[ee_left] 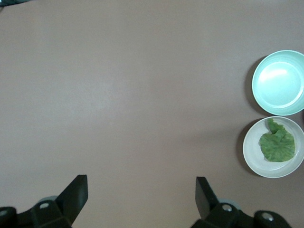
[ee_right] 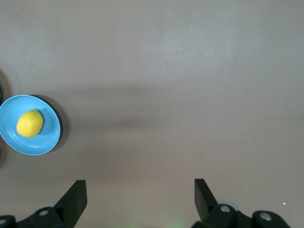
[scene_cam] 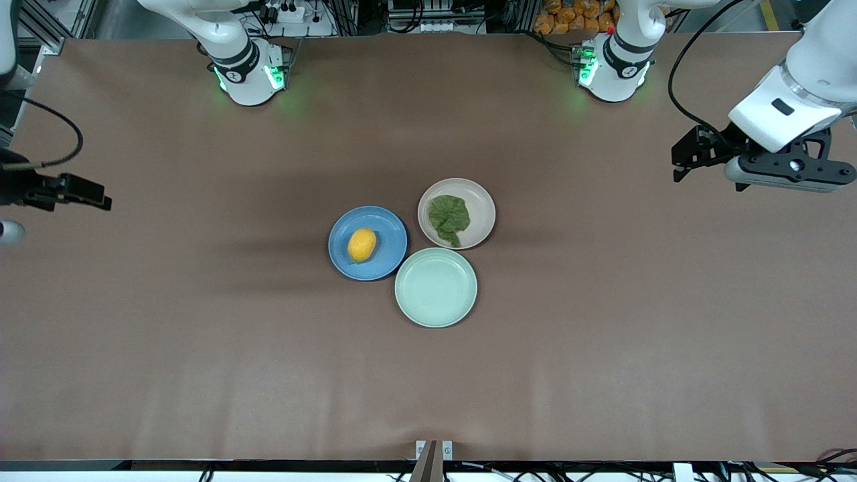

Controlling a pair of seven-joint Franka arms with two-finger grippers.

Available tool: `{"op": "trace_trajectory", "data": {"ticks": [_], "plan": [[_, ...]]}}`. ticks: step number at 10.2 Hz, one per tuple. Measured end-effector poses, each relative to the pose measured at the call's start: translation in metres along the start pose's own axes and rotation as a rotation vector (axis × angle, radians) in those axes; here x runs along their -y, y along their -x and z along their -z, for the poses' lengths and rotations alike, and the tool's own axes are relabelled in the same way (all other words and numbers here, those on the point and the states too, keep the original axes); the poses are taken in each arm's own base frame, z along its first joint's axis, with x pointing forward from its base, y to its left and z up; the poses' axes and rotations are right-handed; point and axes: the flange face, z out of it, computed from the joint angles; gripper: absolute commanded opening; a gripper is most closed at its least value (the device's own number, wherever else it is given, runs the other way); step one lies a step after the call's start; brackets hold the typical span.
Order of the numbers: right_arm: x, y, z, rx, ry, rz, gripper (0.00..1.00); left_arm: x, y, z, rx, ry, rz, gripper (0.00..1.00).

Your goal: Place lemon and lettuce in plates

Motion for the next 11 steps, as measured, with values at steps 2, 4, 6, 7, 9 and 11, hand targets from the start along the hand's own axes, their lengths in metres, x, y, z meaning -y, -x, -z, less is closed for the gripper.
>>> {"op": "trace_trajectory", "data": {"ticks": [2,4,6,7,9,11], "plan": [[0.006,0.002,0.002,-0.001,-0.004,0.012,1.00,0.000,-0.001,0.005,-0.010,0.001,0.001,1.00],[0.012,0.017,0.011,0.034,-0.011,0.023,1.00,-0.001,-0.002,0.004,-0.016,0.003,-0.001,1.00],[0.012,0.025,0.016,0.014,-0.015,0.024,1.00,-0.005,-0.005,0.006,-0.040,0.006,-0.008,1.00],[0.012,0.027,0.012,-0.007,-0.017,0.026,1.00,-0.006,-0.006,0.006,-0.043,0.009,-0.009,1.00],[0.015,0.037,0.004,-0.013,-0.020,0.032,1.00,-0.004,-0.006,0.005,-0.042,0.012,-0.005,1.00],[0.016,0.042,0.006,-0.018,-0.021,0.035,1.00,-0.004,-0.007,0.002,-0.037,0.012,-0.003,1.00]]}}
